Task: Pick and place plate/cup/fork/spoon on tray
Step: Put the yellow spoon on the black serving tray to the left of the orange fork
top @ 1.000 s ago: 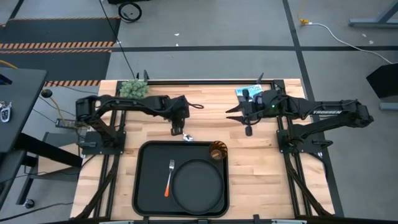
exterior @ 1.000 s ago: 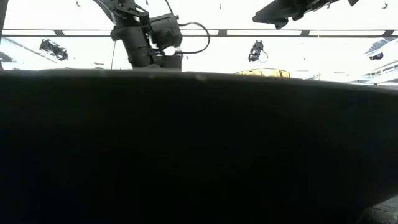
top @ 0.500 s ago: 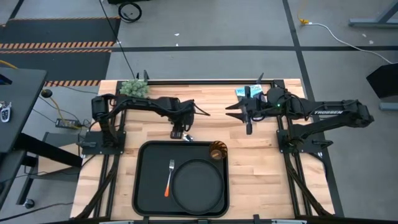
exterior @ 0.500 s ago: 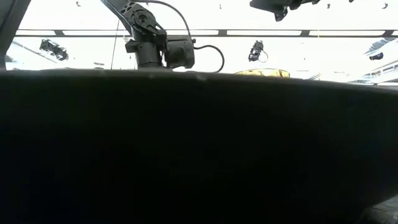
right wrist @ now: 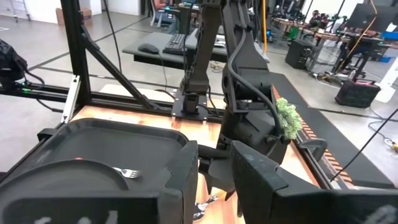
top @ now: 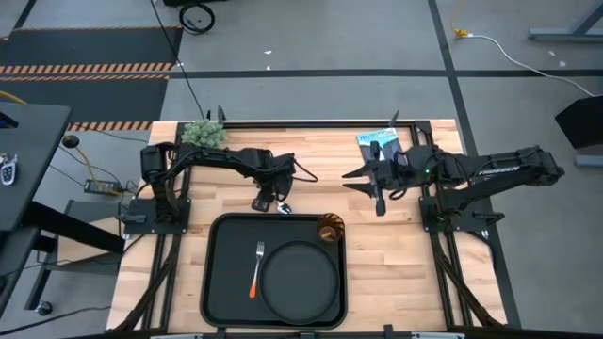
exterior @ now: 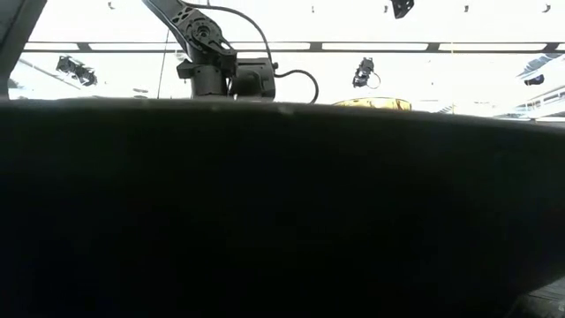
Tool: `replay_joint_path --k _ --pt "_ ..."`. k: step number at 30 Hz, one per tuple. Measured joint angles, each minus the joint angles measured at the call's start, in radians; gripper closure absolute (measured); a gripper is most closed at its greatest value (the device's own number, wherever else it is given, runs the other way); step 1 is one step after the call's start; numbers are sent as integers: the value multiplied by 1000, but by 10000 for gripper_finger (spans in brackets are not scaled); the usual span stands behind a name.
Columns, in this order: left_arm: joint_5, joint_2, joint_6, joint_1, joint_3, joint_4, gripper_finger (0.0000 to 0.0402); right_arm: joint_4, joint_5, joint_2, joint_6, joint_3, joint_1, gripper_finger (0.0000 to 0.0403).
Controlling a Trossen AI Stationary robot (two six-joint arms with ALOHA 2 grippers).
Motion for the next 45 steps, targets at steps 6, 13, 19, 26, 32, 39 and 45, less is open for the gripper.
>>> replay_joint_path --k 6,13,19,26,32,39,45 --pt "0 0 40 1 0 1 226 0 17 0 0 0 25 300" --pt "-14 32 93 2 0 -1 226 1 18 0 15 0 26 300" --pt "-65 64 110 -3 5 -2 227 0 18 0 18 0 26 300" --pt "-66 62 123 -8 3 -17 273 3 18 0 17 0 26 300" --pt "-66 61 155 -9 2 -26 336 3 18 0 16 0 26 300" --pt "-88 61 47 -7 2 -39 345 2 16 0 16 0 26 300" --pt "-100 58 -162 -14 1 -45 338 8 15 0 13 0 26 300"
